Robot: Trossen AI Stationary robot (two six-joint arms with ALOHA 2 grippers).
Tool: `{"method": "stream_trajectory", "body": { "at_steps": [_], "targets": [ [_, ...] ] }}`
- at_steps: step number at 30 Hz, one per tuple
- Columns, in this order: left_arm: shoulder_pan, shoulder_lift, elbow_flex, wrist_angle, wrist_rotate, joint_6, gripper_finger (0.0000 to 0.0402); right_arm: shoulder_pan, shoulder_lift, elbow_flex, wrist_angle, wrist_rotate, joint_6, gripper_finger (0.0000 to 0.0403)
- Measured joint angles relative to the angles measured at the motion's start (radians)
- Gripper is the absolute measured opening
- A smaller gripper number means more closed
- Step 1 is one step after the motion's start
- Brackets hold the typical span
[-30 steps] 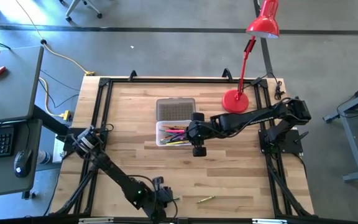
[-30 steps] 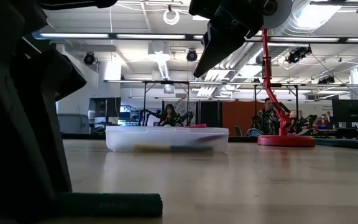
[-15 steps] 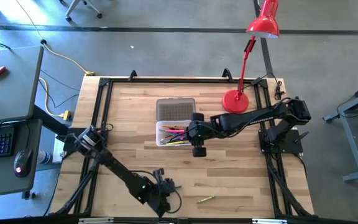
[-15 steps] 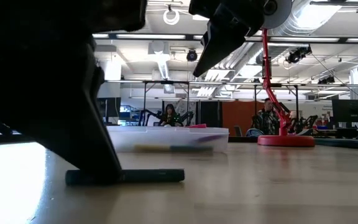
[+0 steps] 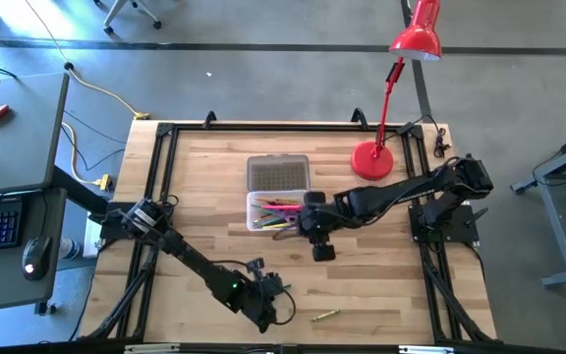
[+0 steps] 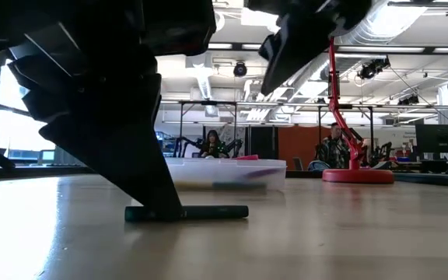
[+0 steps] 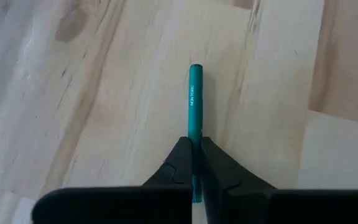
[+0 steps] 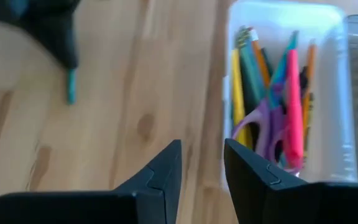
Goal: Pick & place school supplies into a supply box
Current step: Put the dark green crayon into the supply box
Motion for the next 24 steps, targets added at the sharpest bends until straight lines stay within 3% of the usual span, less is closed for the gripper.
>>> {"method": "stream_trajectory", "body": {
  "at_steps": [8,14,19,24],
  "targets": [
    [0.002,-0.058,0.001,-0.060,-0.068,0.002,0.0044,0.149,-0.099,0.000,-0.062,0.177,0.076,0.0099],
    [0.073,-0.115,0.005,-0.166,-0.089,0.035,0.0042,0.271,-0.186,0.000,-0.061,0.273,0.150,0.0099],
    [0.195,-0.150,0.004,-0.188,-0.094,0.196,0.0047,0.352,-0.210,0.000,-0.063,0.295,0.170,0.0099],
    [0.328,-0.162,0.004,-0.172,-0.037,0.304,0.0047,0.424,-0.192,0.000,-0.107,0.242,0.200,0.0099]
  ]
}}
